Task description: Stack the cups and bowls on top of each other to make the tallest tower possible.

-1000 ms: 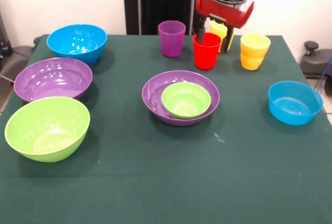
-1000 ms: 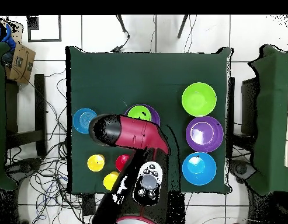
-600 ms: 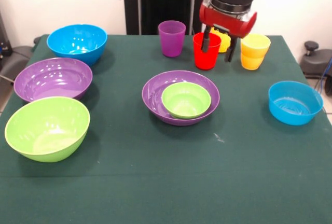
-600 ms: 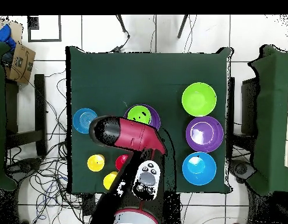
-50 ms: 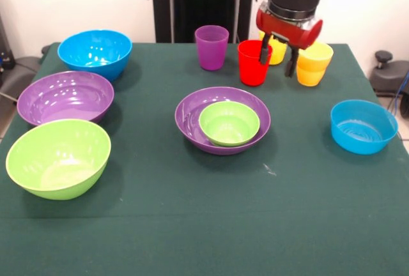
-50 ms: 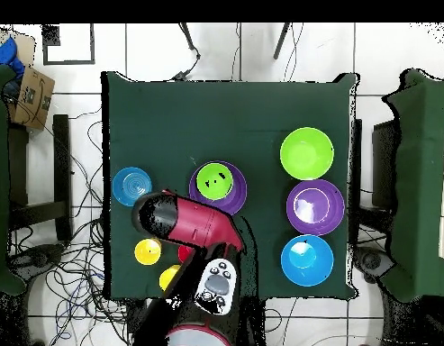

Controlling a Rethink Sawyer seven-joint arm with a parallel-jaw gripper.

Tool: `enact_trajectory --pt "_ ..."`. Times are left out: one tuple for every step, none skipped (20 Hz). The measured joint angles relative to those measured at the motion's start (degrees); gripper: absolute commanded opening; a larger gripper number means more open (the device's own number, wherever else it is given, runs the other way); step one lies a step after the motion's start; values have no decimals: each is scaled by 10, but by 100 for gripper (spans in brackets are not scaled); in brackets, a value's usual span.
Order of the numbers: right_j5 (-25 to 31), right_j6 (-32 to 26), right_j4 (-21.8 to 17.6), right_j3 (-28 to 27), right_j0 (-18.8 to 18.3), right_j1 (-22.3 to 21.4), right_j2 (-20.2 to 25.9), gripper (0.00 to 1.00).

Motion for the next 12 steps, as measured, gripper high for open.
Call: enact_trajectory --pt "0 2 1 3 4 -1 0 100" --pt "1 2 1 5 7 -3 0 100" --pt "1 3 1 7 10 -4 0 100" --pt "3 3 1 8 12 -5 0 100" --pt "5 3 1 9 15 -6 0 100" --pt "7 3 1 9 16 -7 0 100" --pt "8 3 1 9 16 -7 0 100" --pt "9 3 1 9 16 -7 0 100" --pt "9 3 1 9 16 -7 -1 100" --pt "9 3 1 9 16 -7 -1 100" --pt "9 3 1 9 16 -7 -1 100" --pt "9 3 1 9 16 -7 -1 100"
